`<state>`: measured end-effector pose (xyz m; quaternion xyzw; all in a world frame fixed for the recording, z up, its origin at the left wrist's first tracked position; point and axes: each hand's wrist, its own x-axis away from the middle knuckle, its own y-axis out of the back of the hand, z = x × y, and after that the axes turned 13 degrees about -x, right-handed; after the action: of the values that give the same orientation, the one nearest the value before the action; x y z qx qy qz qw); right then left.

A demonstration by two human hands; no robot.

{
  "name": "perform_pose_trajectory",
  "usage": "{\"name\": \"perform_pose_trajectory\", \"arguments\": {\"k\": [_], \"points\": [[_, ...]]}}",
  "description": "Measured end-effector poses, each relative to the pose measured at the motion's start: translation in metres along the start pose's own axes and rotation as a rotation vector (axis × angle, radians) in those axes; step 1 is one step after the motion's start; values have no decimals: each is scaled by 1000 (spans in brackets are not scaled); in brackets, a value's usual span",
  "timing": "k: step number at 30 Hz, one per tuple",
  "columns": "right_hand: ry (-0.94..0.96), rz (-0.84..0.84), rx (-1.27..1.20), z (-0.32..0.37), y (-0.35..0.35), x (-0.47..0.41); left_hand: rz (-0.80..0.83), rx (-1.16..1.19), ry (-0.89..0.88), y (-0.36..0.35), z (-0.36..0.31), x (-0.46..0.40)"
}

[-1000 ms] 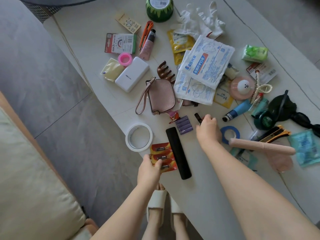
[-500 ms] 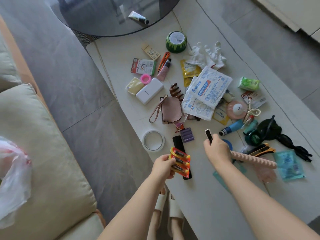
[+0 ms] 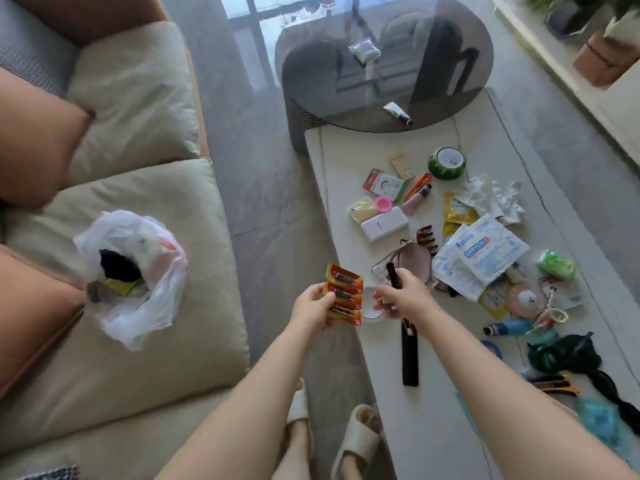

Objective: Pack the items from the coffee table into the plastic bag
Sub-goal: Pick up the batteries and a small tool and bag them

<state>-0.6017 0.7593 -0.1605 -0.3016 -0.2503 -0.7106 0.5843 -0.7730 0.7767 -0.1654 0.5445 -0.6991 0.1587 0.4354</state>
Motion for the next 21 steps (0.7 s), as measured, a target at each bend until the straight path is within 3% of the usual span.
{"name": "perform_pose_trajectory", "arguments": {"k": [6,16,21], "points": [[35,140,0,38,-106,-3,-179,155,-7,110,24,-5],[55,224,111,59,-309,-44,-454,435,101,291,90,-21],[-30,231,119,50,-395,-68,-552,520,194,360,122,-45]]}}
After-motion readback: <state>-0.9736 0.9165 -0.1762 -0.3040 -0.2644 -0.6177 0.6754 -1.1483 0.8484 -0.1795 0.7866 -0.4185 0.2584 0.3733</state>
